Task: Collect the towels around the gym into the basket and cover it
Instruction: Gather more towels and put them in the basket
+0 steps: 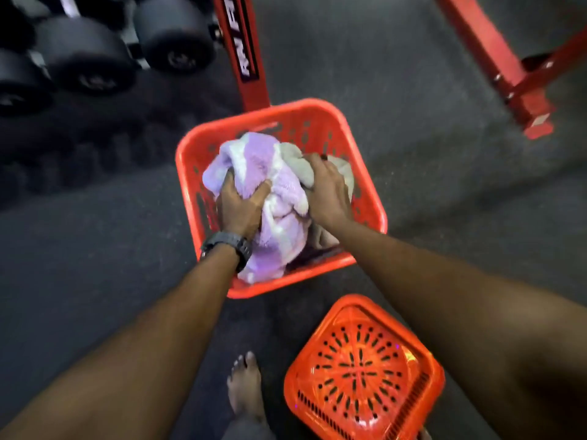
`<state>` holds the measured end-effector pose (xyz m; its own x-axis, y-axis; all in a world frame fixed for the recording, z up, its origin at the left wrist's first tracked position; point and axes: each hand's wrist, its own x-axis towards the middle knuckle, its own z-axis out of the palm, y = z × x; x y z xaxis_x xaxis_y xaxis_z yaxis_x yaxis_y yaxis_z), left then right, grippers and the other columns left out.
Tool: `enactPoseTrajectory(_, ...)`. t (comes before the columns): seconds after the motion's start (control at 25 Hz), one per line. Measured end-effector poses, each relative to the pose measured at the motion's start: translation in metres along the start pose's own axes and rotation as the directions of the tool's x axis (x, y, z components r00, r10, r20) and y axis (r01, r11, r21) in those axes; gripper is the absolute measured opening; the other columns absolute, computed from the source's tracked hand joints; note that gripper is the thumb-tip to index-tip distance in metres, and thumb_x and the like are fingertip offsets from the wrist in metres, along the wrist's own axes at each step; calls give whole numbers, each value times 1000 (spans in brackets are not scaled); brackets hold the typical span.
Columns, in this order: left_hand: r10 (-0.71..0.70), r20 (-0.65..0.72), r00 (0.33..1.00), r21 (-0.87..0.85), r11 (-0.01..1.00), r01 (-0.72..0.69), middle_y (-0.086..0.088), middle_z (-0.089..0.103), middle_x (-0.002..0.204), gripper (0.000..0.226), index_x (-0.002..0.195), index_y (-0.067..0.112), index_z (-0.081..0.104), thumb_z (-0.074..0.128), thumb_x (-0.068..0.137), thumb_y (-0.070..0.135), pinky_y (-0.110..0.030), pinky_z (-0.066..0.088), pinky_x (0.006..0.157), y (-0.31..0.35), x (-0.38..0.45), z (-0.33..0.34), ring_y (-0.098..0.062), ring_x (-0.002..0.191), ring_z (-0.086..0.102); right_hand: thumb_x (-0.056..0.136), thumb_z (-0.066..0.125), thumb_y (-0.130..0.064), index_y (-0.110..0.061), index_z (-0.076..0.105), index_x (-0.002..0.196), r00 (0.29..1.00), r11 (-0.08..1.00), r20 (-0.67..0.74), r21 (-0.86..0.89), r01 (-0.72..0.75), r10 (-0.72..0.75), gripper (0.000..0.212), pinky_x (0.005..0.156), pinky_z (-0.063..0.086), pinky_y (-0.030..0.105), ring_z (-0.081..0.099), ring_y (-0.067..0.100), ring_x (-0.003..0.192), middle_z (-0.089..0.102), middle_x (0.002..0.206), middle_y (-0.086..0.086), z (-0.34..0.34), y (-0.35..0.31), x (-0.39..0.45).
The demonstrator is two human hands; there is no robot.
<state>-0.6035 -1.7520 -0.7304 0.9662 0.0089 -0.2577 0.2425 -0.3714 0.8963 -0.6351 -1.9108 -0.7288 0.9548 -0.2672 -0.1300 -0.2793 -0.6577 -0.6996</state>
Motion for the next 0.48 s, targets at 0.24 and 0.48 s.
enactPoseTrajectory(0.24,-12,169,985,385,921,-55,-24,57,129,66,130,-2,45,69,78,29,-41,45,98,-116,32,46,-34,120,57,98,48,-16,-14,35,149,946,936,285,-350,-49,155,52,103,41,44,50,41,129,45,140,23,93,74,16)
enactPoseTrajectory(0.48,-101,264,959,386,922,-9,-13,67,115,61,121,5,54,75,71,31,-33,49,85,-90,39,43,-24,102,65,93,57,-19,-9,28,150,912,923,363,-383,-40,190,65,104,40,40,46,39,136,46,143,26,61,66,23)
